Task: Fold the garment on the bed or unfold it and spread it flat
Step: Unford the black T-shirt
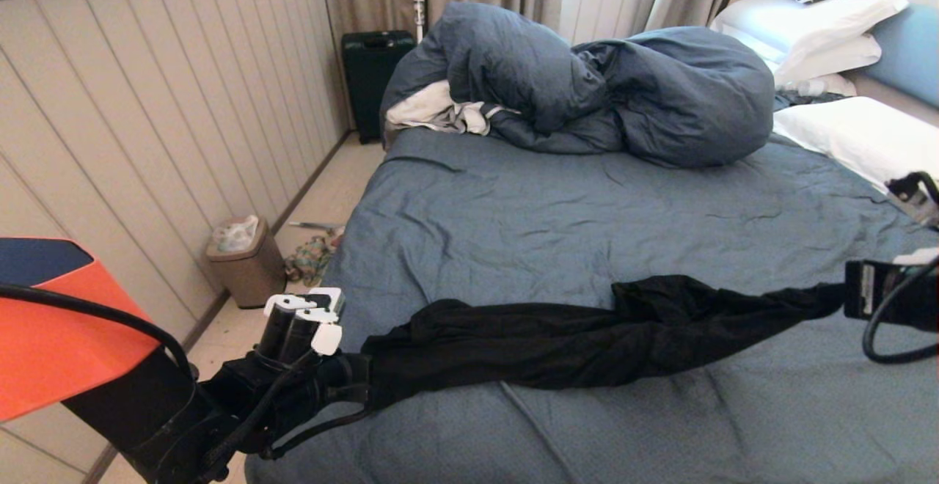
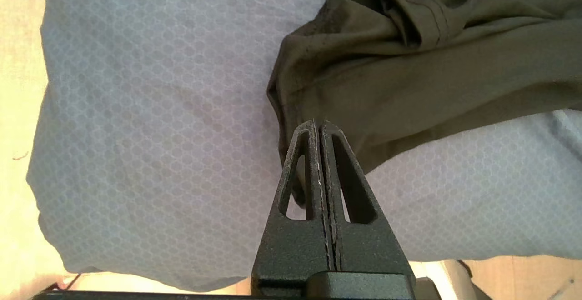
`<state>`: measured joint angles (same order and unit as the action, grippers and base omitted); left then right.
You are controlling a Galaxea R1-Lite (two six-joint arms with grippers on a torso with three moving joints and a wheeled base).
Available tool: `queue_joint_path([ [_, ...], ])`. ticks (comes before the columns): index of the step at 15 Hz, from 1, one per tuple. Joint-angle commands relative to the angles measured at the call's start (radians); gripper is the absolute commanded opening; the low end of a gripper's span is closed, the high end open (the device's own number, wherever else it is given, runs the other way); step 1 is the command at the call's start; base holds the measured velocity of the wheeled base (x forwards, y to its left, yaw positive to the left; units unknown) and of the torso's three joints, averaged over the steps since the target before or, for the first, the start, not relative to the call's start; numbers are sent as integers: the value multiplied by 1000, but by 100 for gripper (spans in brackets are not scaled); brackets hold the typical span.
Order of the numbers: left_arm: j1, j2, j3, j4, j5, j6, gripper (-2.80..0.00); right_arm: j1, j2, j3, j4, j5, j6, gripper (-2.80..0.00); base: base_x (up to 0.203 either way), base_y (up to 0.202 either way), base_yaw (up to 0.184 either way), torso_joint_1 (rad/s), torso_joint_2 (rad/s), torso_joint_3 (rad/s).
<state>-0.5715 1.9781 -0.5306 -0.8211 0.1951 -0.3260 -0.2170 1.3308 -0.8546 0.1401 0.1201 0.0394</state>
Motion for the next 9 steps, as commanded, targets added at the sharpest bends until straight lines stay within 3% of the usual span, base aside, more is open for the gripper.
queue_joint_path([
  [1, -4, 2, 2, -4, 1, -2, -280, -81, -62, 125, -19, 31, -20, -280, 0, 0, 0, 0, 0, 0],
  [4, -17, 13, 4, -6, 1, -2, -280, -253, -95, 340, -122, 124, -127, -280, 0, 0, 0, 0, 0, 0],
  [9, -22, 17, 8, -6, 1, -2, -280, -445, -115, 559, -182, 237, -268, -280, 0, 0, 0, 0, 0, 0],
])
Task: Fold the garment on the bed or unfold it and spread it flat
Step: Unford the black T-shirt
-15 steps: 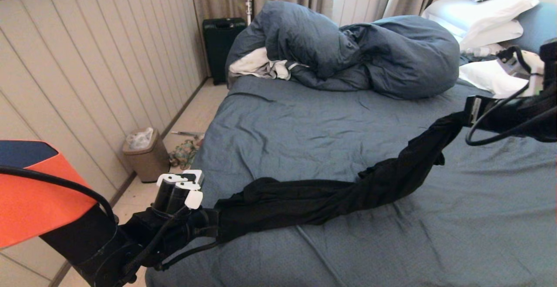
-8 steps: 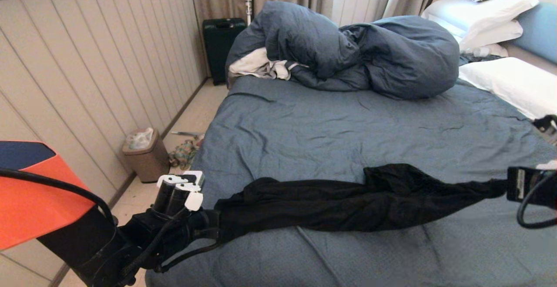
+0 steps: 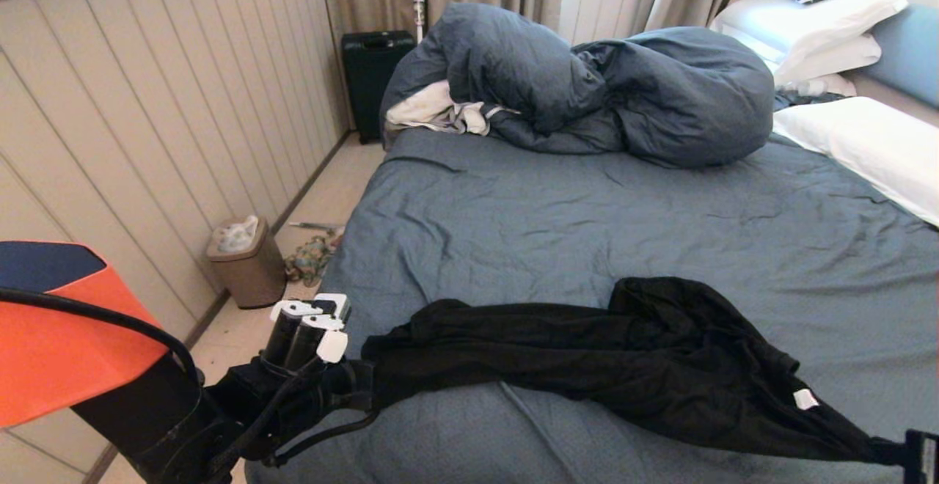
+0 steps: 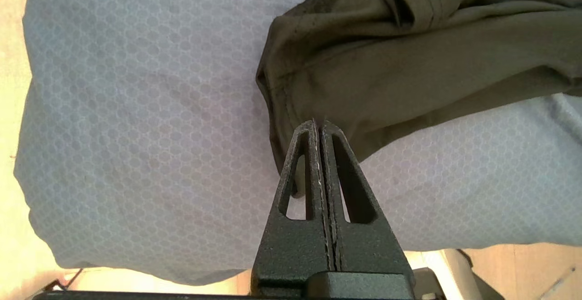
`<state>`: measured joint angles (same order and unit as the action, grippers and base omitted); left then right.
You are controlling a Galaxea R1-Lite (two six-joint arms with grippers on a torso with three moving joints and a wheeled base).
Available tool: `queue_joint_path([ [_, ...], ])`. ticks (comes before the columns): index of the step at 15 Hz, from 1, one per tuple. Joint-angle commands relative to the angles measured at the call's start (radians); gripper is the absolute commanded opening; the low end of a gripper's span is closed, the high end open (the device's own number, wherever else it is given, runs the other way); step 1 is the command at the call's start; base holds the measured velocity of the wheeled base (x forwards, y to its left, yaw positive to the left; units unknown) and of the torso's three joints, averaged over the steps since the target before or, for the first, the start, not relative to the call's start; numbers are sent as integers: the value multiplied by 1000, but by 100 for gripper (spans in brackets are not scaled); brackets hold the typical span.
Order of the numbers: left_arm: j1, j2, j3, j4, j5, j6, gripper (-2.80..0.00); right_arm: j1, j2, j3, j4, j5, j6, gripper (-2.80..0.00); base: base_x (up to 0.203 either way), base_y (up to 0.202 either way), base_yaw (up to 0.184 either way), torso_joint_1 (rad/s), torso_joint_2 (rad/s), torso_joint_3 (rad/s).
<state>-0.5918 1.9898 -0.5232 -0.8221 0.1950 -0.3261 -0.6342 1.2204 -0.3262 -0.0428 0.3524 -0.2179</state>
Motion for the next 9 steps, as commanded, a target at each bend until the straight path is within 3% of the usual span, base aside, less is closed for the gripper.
queue_joint_path([
  [1, -3, 6, 0, -3, 1, -2, -280, -46, -1, 51, -17, 26, -33, -183, 0, 0, 0, 0, 0, 0],
  [2, -5, 6, 0, -3, 1, -2, -280, -53, 2, 59, -28, 30, -38, 0, 0, 0, 0, 0, 0, 0],
  [7, -5, 6, 0, -4, 1, -2, -280, -52, -6, 35, -31, 65, -34, 0, 0, 0, 0, 0, 0, 0],
  [9, -5, 7, -1, -4, 1, -2, -280, -40, 12, -45, -26, 67, -25, 0, 0, 0, 0, 0, 0, 0],
])
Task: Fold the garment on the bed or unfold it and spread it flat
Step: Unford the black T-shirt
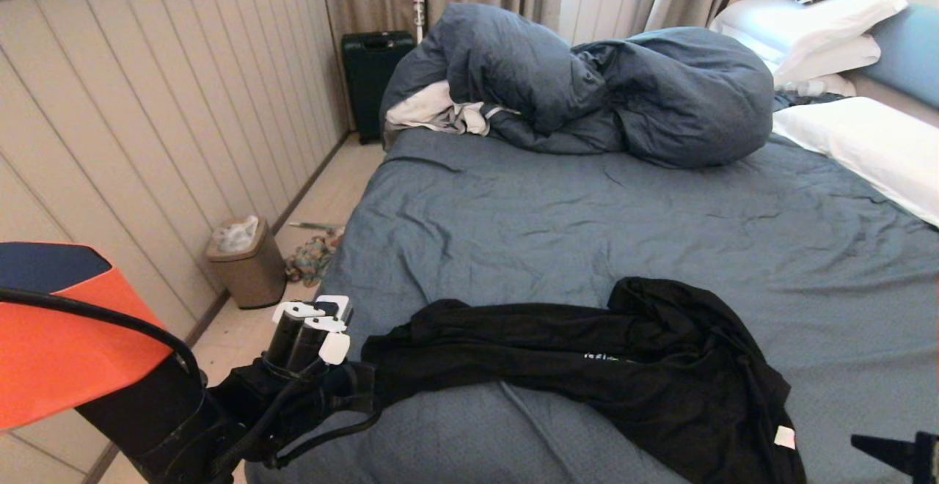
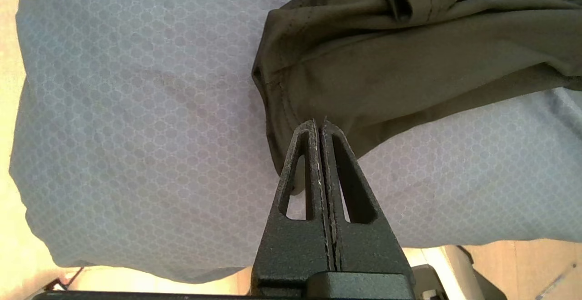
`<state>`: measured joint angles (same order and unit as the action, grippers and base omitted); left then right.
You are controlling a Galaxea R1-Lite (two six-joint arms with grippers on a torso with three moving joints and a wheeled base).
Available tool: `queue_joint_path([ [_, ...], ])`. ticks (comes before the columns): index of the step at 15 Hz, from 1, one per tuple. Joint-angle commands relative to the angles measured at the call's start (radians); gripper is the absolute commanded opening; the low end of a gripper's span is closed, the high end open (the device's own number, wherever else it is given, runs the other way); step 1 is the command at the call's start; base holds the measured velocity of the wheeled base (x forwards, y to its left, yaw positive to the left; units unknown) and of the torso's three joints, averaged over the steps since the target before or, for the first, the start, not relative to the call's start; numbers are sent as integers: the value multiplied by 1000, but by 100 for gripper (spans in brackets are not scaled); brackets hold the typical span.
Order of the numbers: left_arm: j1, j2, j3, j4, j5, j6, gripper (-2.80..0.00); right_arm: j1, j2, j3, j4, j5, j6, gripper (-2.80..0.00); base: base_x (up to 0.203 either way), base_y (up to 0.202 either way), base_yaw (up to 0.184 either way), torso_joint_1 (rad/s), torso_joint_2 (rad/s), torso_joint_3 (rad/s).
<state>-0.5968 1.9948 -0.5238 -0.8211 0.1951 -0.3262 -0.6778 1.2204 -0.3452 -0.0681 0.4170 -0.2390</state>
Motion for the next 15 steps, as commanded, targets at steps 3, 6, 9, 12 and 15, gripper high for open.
queue_joint_path([
  [3, 0, 5, -2, -6, 1, -4, -280, 112, 209, -194, -2, -4, 96, 0, 0, 0, 0, 0, 0, 0],
  [6, 0, 7, -2, -4, 1, -4, -280, 244, 467, -428, -7, -83, 180, -280, 0, 0, 0, 0, 0, 0],
  [9, 0, 10, -2, -4, 1, -2, -280, 438, 637, -619, -67, -258, 240, -280, 0, 0, 0, 0, 0, 0],
  [12, 0, 16, -2, -5, 1, -1, -280, 560, 708, -729, -86, -394, 254, -280, 0, 0, 0, 0, 0, 0],
  [15, -1, 16, -2, -4, 1, -1, -280, 643, 767, -733, -92, -518, 257, -280, 0, 0, 0, 0, 0, 0],
])
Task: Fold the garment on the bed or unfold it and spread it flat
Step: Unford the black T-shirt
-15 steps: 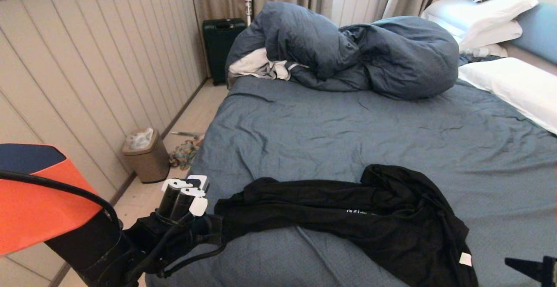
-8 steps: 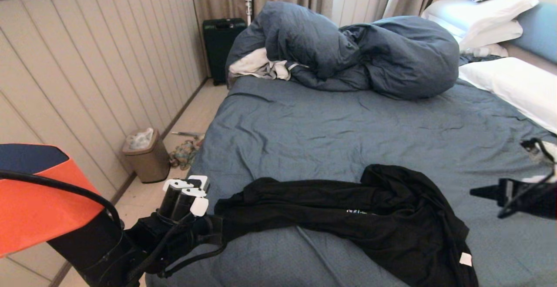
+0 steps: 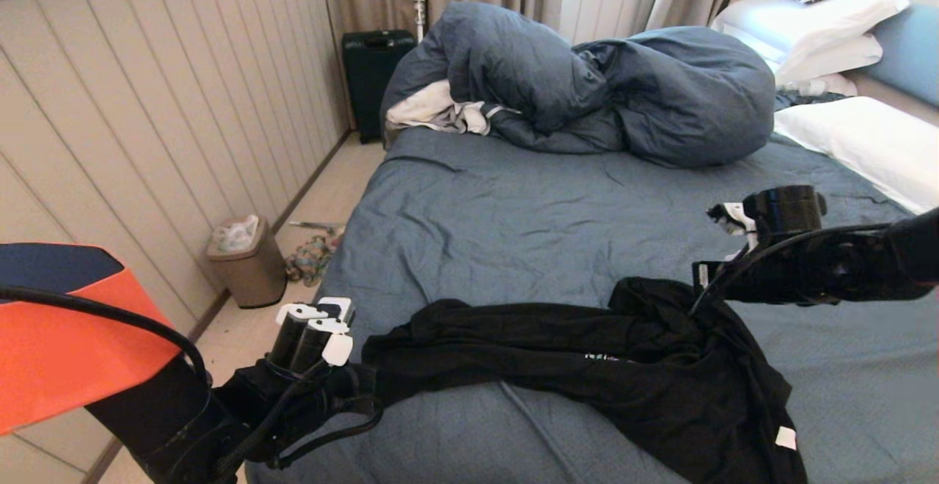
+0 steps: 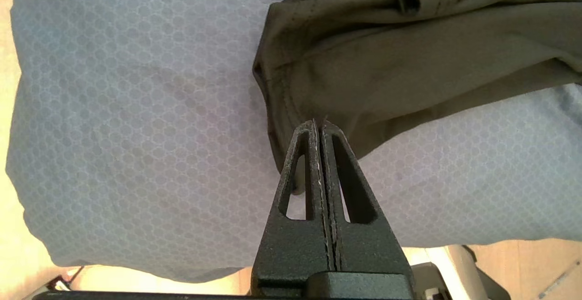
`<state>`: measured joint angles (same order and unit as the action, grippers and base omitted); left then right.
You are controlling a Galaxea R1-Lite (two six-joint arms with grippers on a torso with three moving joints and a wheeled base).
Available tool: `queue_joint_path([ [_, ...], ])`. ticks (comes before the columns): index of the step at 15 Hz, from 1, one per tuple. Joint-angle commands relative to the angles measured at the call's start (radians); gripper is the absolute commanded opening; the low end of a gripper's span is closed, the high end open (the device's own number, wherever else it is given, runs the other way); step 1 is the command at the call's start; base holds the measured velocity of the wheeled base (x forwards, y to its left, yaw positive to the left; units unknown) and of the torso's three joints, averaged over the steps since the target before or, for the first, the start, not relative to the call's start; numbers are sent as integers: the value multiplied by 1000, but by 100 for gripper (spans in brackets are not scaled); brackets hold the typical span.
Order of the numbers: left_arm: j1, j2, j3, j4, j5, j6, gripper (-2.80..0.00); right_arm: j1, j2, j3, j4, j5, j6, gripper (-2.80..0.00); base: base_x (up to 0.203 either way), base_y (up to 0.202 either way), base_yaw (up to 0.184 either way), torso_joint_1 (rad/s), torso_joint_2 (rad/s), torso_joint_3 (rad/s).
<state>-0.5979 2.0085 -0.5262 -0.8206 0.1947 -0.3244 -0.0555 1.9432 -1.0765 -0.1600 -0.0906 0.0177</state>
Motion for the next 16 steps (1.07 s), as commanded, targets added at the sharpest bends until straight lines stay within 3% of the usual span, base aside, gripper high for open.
queue_joint_path([
  [1, -1, 3, 2, -5, 2, -2, -280, 25, 46, 30, -2, -15, 1, -280, 0, 0, 0, 0, 0, 0],
  [4, -12, 5, 3, -5, 1, -3, -280, 14, 47, 131, -74, -11, -17, -280, 0, 0, 0, 0, 0, 0],
  [7, -17, 15, 3, -6, 3, -4, -280, -52, 14, 178, -88, -5, -66, -280, 0, 0, 0, 0, 0, 0],
  [9, -18, 16, 3, -6, 3, -4, -280, -85, -43, 272, -88, 41, -75, -280, 0, 0, 0, 0, 0, 0],
  [10, -19, 17, 3, -6, 3, -4, -280, -105, -66, 315, -90, 83, -77, -171, 0, 0, 0, 0, 0, 0],
  [11, -22, 24, 3, -6, 3, -4, -280, -137, -70, 342, -94, 114, -79, 0, 0, 0, 0, 0, 0, 0],
  [16, -25, 26, 3, -6, 3, -5, -280, -215, -21, 376, -115, 148, -129, 0, 0, 0, 0, 0, 0, 0],
])
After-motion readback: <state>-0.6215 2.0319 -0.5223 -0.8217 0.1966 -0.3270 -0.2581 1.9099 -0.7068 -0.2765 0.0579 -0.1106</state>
